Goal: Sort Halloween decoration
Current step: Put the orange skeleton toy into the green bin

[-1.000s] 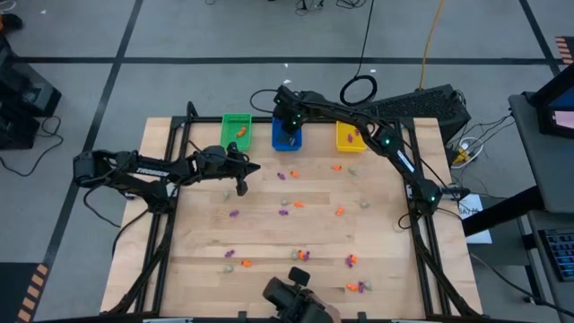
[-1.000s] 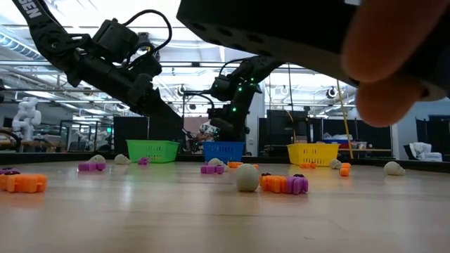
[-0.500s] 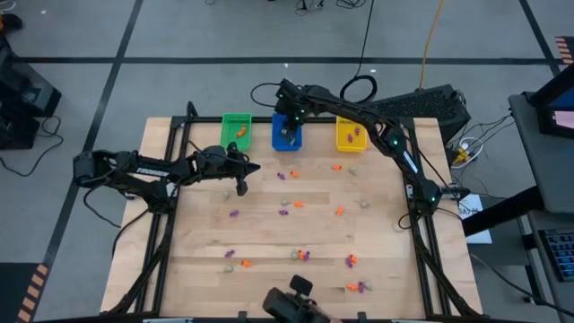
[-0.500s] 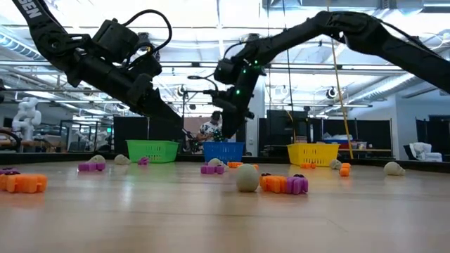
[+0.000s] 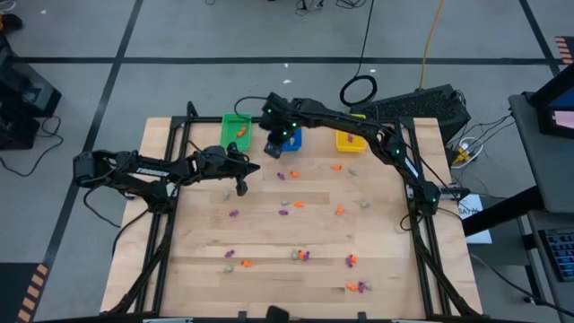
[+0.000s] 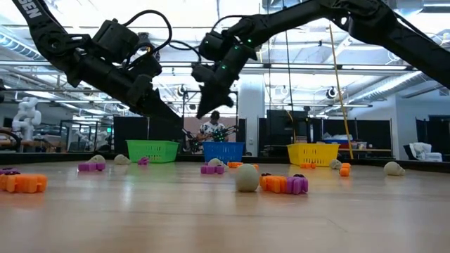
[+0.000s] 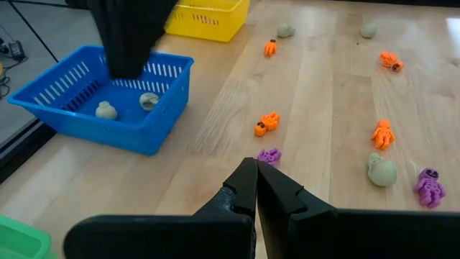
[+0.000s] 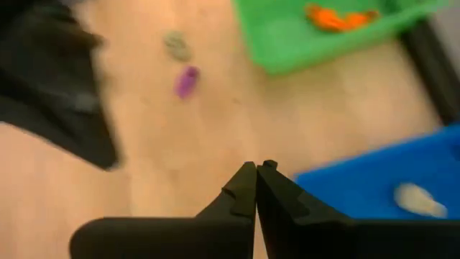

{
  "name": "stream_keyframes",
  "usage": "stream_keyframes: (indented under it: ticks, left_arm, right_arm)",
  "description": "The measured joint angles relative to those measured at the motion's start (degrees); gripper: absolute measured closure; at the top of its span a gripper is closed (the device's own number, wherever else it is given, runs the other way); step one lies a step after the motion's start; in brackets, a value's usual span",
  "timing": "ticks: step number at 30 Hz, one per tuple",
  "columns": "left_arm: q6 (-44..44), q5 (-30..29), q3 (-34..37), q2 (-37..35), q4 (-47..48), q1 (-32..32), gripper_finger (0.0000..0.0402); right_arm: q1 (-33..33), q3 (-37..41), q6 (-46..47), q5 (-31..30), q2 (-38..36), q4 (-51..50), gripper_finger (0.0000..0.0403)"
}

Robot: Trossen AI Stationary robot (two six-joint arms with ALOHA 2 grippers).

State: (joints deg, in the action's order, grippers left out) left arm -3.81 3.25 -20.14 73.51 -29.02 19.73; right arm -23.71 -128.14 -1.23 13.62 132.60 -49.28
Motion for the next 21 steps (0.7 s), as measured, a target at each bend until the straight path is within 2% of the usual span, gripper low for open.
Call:
stream_keyframes:
  ticks: [5,13,17,21]
  left_arm:
    - [0.0,0.0,0.0,0.0,0.0,0.0,0.0391]
    - [0.0,0.0,0.0,0.0,0.2,0.0,0.0391]
    - [0.0,0.0,0.0,0.0,1.1,0.0,0.0391]
    - [0.0,0.0,0.0,0.0,1.7,0.0,0.0391]
  right_arm:
    - [1.5,3.6,2.5,0.3,-0.1,6.9,0.0402]
    - [4.0,15.2,6.6,0.3,-0.9,20.0,0.0403]
    - [5.0,27.4,8.6,0.1,-6.9,30.5,0.0403]
    - [6.0,44.7,12.6,0.1,-16.5,44.8,0.0403]
